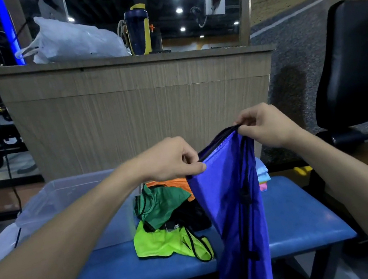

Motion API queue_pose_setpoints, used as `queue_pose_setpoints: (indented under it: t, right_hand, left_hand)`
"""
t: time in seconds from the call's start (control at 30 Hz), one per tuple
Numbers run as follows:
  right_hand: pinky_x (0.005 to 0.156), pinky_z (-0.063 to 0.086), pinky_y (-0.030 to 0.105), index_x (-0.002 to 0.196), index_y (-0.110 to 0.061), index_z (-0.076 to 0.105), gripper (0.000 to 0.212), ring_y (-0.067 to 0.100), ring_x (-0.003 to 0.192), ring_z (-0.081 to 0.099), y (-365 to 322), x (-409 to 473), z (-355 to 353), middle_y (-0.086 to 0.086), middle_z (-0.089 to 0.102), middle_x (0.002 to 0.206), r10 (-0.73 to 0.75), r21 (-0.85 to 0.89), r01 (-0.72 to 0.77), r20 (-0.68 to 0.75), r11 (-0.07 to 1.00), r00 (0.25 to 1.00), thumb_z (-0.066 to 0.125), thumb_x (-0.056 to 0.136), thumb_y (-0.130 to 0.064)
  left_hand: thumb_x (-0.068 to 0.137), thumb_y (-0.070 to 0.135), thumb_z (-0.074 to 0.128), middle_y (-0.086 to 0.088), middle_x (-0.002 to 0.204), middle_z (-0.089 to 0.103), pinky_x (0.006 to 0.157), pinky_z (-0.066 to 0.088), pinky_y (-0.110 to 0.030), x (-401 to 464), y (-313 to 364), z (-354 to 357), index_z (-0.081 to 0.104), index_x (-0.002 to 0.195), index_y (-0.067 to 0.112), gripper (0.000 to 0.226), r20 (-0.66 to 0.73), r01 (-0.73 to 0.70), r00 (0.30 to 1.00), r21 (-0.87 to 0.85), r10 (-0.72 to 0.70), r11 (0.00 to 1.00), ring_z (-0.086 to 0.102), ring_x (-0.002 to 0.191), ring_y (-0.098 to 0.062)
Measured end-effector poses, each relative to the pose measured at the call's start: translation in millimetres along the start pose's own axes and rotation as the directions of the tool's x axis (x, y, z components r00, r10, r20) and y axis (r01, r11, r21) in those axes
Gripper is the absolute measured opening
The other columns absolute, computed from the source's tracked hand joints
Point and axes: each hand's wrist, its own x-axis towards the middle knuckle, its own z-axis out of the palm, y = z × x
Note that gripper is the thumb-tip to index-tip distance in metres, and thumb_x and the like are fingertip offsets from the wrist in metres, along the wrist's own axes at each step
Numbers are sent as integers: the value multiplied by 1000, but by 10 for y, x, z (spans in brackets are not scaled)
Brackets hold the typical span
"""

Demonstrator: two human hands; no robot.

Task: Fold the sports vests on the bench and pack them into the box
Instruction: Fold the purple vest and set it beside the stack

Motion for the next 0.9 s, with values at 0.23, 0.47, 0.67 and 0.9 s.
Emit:
queue_pose_setpoints:
  t: [0.23, 0.47, 0.67, 0.9]
  right_hand:
    - [76, 55, 41, 90, -1, 68, 4, 23, 71, 62, 184, -19, 308, 11, 67, 76, 78, 193, -126, 240, 973, 968, 66, 93, 0]
    - [70, 52, 15, 90, -6, 69, 20, 4, 68, 62, 225, -13, 207, 12, 65, 80, 85, 401, -192, 270, 896, 959, 61, 93, 12]
    - [76, 56, 19, 107, 4, 68, 14, 12, 78, 64, 149, -15, 97, 15, 68, 89, 83, 482, -248, 338, 840, 938, 58, 97, 7]
    - [87, 56, 27, 112, 0, 68, 19, 17, 89, 67, 93, -82, 36, 11, 72, 97, 92, 587, -291, 345, 756, 934, 54, 101, 3]
  left_hand:
    - [85, 39, 77, 3, 74, 68, 57, 35, -23, -19, 231, -329, 70, 72, 23, 22, -207, -191, 959, 25, 192, 981, 49, 61, -1]
    - [89, 56, 68, 9, 62, 59, 63, 43, -31, -157, 34, -149, 55, 71, 23, 40, 11, -210, 970, 554, 245, 805, 58, 65, -15]
    - [86, 43, 77, 8, 64, 52, 56, 31, -16, -247, 54, -302, 64, 76, 20, 28, -130, -130, 977, 284, 172, 950, 50, 64, -9]
    - [90, 20, 75, 8, 77, 65, 67, 43, -19, -337, 178, -445, 64, 86, 9, 16, -7, -120, 992, -342, 125, 932, 55, 71, -7]
